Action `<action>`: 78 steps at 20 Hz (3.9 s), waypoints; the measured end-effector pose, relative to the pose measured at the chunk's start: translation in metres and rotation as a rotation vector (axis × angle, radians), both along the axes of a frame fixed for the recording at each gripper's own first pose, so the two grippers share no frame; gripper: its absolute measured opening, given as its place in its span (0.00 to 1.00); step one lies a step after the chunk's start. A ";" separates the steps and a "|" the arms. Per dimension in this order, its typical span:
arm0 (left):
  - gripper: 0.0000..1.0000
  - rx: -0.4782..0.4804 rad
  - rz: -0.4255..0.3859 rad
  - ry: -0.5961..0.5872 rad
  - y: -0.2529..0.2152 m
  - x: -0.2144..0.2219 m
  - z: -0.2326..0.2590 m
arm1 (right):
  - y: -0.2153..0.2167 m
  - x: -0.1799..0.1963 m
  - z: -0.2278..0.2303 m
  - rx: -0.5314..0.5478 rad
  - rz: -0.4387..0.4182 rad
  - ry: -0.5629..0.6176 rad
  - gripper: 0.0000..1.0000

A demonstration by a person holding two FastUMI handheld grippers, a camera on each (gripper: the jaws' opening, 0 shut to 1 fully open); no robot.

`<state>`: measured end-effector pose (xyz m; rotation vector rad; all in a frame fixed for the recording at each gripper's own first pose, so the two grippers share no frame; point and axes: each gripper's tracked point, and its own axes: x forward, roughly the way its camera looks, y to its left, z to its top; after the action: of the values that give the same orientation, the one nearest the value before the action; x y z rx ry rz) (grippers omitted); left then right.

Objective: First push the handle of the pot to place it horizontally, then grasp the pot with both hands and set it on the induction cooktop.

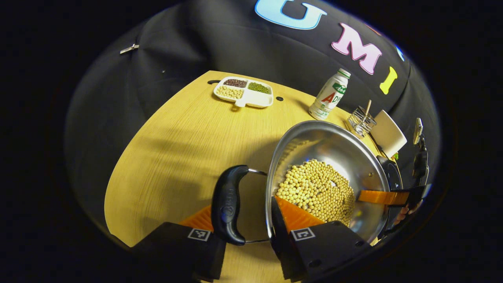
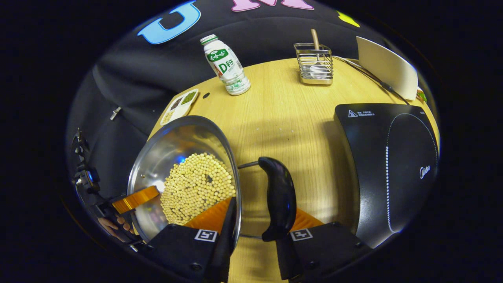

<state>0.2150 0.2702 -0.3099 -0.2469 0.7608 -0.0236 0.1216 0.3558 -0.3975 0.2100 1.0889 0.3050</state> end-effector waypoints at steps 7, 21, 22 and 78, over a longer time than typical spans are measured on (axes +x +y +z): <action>0.57 -0.012 0.015 -0.006 0.000 -0.001 0.001 | 0.003 -0.001 0.001 0.017 0.005 0.002 0.49; 0.54 -0.010 0.048 -0.029 0.001 -0.013 0.018 | 0.007 0.000 0.026 0.031 0.051 -0.083 0.48; 0.54 -0.007 0.046 -0.028 -0.001 -0.015 0.023 | 0.005 -0.002 0.029 0.034 0.048 -0.081 0.49; 0.54 0.011 -0.088 -0.023 -0.375 0.025 0.068 | -0.360 0.062 0.085 0.031 -0.116 -0.088 0.48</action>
<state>0.2399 -0.1047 -0.2416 -0.2020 0.7484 -0.1050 0.1838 -0.0041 -0.3120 0.2838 0.9810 0.2259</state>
